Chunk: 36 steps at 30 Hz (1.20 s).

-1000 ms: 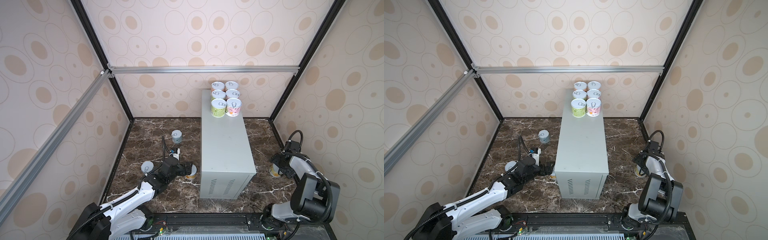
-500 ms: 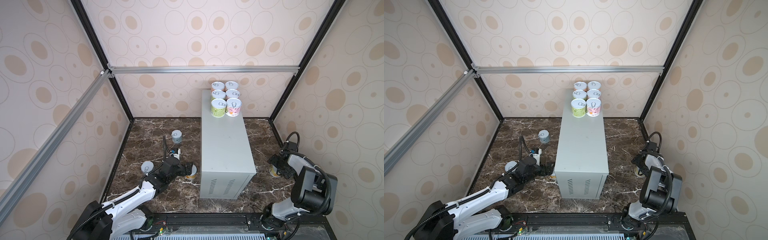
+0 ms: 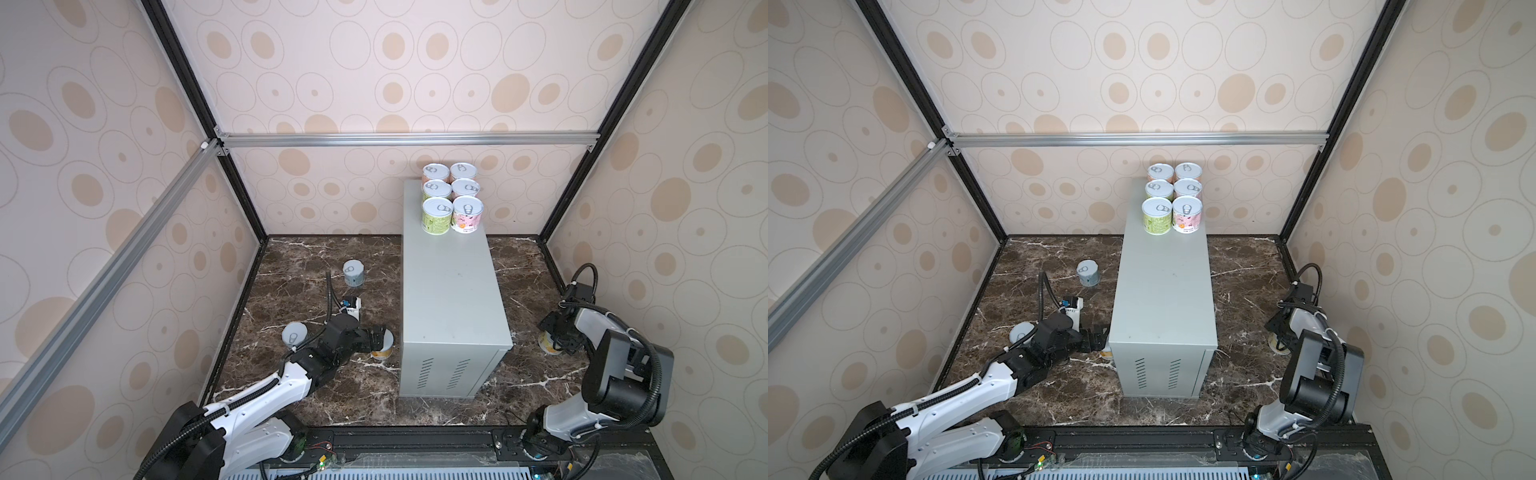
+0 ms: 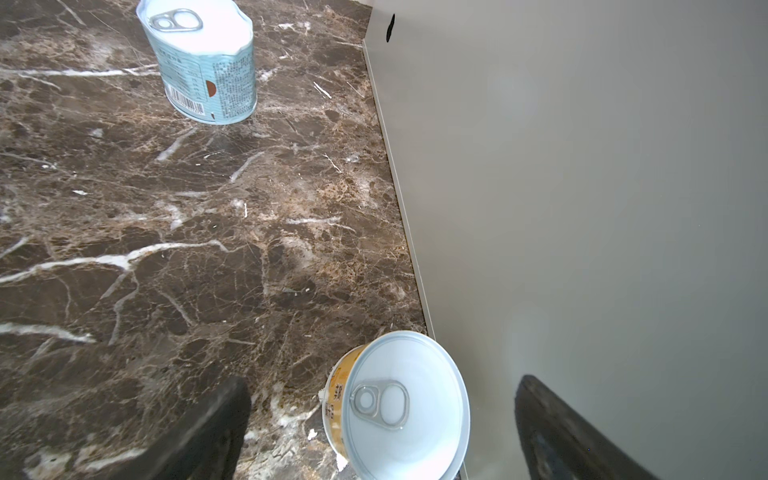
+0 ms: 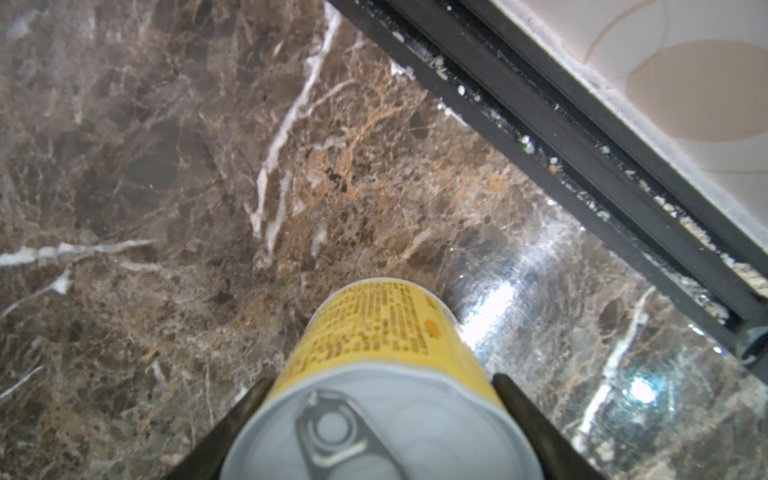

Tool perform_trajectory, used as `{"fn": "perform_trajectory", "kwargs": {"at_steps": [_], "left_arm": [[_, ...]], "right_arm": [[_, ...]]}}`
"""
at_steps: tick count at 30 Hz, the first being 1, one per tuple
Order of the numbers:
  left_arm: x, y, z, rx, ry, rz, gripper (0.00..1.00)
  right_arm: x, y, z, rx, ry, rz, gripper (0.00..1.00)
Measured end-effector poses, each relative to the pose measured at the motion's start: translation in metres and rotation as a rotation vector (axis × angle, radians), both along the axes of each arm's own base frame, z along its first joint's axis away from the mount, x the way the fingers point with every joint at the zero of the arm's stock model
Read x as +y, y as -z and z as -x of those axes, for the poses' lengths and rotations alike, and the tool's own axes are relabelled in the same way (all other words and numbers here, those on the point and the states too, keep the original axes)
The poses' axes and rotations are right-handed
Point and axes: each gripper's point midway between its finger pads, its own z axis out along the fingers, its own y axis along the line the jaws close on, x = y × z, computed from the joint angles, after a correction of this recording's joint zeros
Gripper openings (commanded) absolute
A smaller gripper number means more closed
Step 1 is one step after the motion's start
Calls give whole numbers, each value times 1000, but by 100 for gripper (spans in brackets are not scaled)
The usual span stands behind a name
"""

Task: Place and organize the canned foods onto the counter
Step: 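Close the right gripper on the yellow-labelled can near the wall and lift it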

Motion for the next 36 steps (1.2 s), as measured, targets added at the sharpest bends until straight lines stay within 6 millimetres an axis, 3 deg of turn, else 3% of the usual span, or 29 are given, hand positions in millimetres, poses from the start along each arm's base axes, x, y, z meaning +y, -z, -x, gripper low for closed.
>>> {"fn": "perform_trajectory", "kwargs": {"at_steps": [11,19,26,36], "left_arm": [[0,-6,1,-12,2,14,99],[0,-12,1,-26,4,28,99],[0,-18,5,-34,8,46,99],[8,-28,14,-35,2,51,99]], "right_arm": [[17,-10,-6,-24,-68,-8,66],[50,-47,-20,-142,-190,-10,64],[81,-69,-20,-192,-288,-42,64],[122,-125,-26,-314,-434,-65,64]]}}
